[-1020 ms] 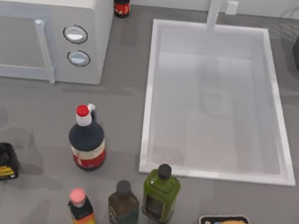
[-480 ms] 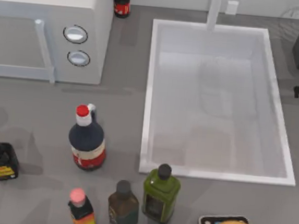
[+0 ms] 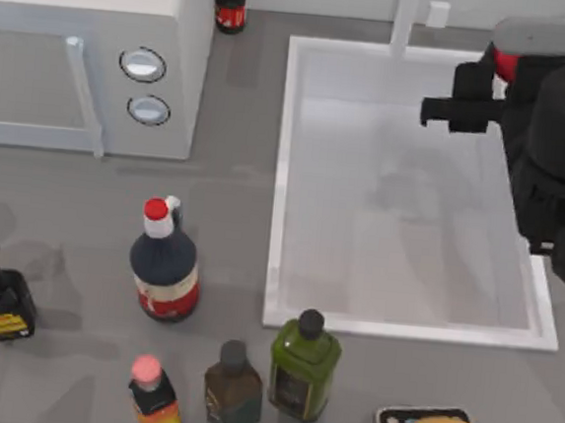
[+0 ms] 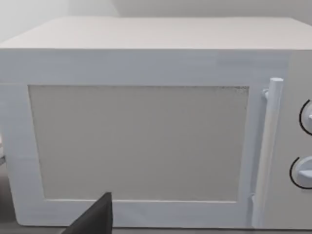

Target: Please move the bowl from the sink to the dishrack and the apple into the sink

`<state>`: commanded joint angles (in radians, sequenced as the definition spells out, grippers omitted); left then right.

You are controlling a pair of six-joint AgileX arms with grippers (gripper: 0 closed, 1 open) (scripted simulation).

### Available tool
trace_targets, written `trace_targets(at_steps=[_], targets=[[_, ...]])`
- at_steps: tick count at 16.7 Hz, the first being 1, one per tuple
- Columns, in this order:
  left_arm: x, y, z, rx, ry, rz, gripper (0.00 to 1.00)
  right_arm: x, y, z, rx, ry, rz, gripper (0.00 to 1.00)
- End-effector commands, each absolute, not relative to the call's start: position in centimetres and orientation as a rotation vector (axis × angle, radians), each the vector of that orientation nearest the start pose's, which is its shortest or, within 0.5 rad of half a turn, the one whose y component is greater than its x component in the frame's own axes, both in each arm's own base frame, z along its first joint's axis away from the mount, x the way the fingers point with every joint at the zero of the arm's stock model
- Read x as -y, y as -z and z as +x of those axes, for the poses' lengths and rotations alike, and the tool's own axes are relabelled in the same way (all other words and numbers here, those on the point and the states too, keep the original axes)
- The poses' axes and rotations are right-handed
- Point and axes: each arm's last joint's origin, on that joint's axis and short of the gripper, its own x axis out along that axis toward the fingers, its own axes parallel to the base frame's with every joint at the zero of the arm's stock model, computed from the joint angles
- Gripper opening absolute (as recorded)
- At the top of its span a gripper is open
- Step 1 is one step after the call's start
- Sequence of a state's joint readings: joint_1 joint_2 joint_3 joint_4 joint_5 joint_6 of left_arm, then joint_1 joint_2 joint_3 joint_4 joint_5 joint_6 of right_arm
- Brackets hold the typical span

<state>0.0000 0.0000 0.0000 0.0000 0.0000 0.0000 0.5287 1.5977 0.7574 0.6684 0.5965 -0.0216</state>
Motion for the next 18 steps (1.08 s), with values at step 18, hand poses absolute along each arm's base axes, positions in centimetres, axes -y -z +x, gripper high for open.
trace_targets(at_steps=[18], targets=[[0.1,-16.0,10.6,0.0,0.0,0.0,1.0,-19.5,-14.5,28.2,0.001,0.006,0.002,0.0]])
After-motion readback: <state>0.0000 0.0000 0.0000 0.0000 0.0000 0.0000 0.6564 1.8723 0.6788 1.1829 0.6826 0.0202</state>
